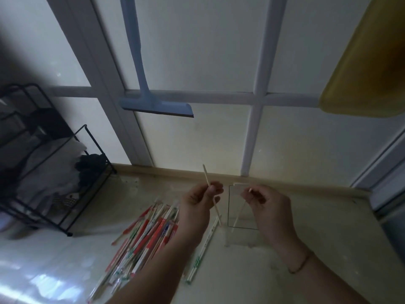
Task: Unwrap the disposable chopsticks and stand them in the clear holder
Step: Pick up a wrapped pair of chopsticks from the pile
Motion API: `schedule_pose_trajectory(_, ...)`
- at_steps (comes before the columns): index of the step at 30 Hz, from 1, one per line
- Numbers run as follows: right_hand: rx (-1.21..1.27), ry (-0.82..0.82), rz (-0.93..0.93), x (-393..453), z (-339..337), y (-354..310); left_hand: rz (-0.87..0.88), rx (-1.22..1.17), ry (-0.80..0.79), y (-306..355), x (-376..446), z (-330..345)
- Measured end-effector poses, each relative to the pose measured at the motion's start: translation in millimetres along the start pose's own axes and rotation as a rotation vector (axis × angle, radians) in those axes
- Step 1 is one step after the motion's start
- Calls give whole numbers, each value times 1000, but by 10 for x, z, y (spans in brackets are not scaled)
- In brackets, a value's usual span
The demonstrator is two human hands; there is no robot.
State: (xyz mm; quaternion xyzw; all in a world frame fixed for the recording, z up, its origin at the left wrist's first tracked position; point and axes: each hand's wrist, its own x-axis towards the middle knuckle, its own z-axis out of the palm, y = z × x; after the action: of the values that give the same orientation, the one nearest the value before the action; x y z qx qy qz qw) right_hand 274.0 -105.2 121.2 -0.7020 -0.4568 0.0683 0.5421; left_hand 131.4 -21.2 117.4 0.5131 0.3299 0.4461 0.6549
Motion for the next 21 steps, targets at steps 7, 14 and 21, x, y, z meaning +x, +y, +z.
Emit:
schedule_pose_trajectory(7, -62, -137, 72, -280, 356, 388, 94, 112, -69, -56, -29, 93)
schedule_pose_trajectory(14, 26, 38, -133, -109, -62, 168, 243, 186, -178, -45, 27, 266)
schedule_pose_trajectory(21, 49, 30, -162, -171, -77, 262, 213, 234, -258, -226, 47, 410)
